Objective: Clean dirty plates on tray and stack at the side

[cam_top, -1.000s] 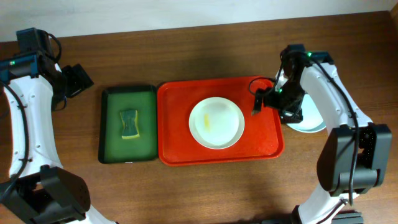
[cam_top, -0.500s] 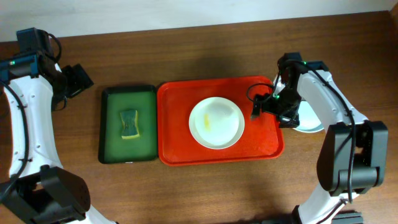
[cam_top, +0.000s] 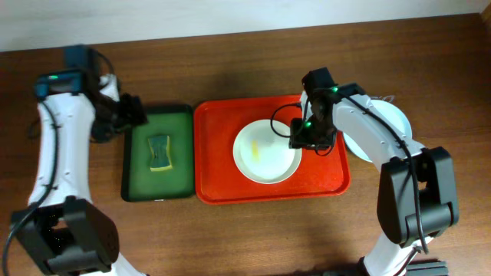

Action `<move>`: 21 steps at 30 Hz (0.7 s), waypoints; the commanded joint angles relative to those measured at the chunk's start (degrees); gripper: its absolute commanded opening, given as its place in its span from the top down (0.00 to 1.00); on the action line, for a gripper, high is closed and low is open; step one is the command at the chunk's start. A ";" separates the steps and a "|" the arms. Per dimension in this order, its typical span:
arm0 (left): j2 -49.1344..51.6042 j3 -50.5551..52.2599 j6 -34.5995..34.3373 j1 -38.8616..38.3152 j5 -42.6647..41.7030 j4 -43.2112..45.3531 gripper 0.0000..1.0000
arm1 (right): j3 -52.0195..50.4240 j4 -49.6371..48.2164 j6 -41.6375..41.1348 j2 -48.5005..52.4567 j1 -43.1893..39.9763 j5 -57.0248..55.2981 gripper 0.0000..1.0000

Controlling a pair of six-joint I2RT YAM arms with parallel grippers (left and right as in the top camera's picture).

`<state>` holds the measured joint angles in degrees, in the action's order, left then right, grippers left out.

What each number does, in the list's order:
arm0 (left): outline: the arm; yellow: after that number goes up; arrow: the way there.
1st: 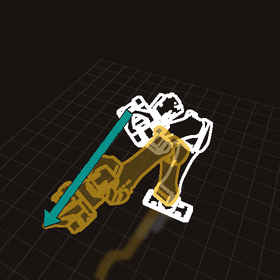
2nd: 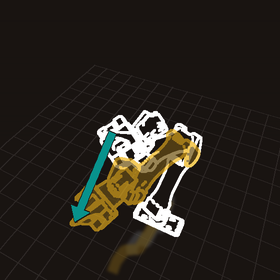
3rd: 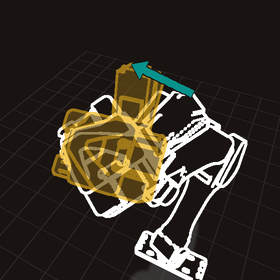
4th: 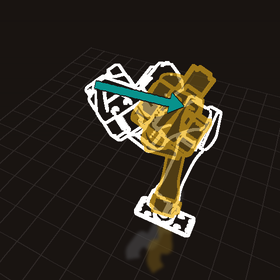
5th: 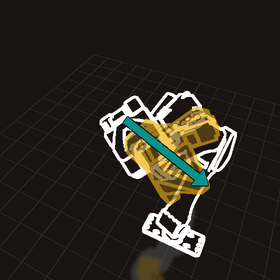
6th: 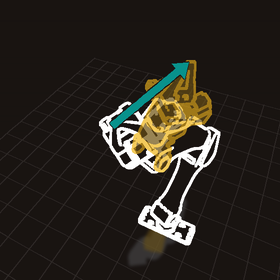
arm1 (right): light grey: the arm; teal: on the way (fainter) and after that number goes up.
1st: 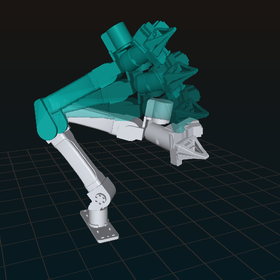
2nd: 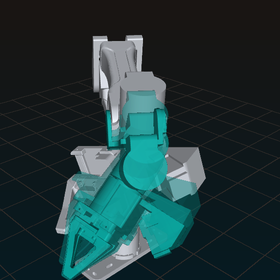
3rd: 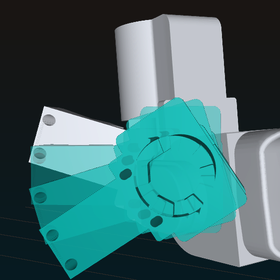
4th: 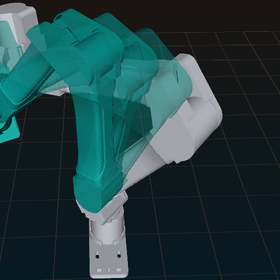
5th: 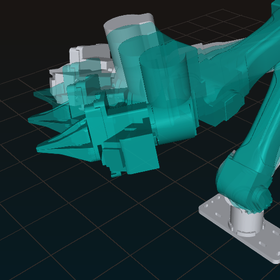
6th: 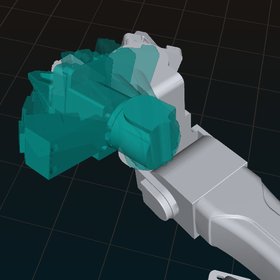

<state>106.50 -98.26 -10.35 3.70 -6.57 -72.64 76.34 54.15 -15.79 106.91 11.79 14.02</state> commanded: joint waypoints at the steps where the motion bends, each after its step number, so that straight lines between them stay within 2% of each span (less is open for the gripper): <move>1: -0.33 5.49 2.32 -3.26 3.17 2.58 0.21 | -2.23 -2.21 0.33 -0.39 0.31 -1.46 0.53; 6: -0.33 10.38 2.32 -5.90 3.19 8.11 0.22 | -6.75 -8.09 0.31 -0.39 0.28 -3.37 0.53; 8: -0.33 10.69 2.32 -6.08 3.19 8.59 0.26 | -7.89 -9.77 -2.51 -0.39 0.17 -5.53 0.54; 11: -0.33 10.75 2.32 -6.08 3.19 8.57 0.26 | -9.11 -11.39 -3.15 -0.39 0.20 -5.70 0.59; 13: -0.33 10.75 2.32 -6.08 3.19 8.63 0.27 | -9.55 -11.61 -3.15 -0.37 0.20 -5.68 0.76; 16: -0.33 10.86 2.32 -6.08 3.28 8.61 0.28 | -9.55 -11.58 -3.15 -0.37 0.20 -5.68 0.95; 21: -0.33 11.50 2.38 -6.14 6.43 8.63 0.29 | -9.55 -11.56 -3.15 -0.37 0.20 -5.68 0.96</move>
<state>106.50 -87.79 -8.75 -2.24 -2.70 -64.12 67.35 42.65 -18.85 106.91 11.84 9.06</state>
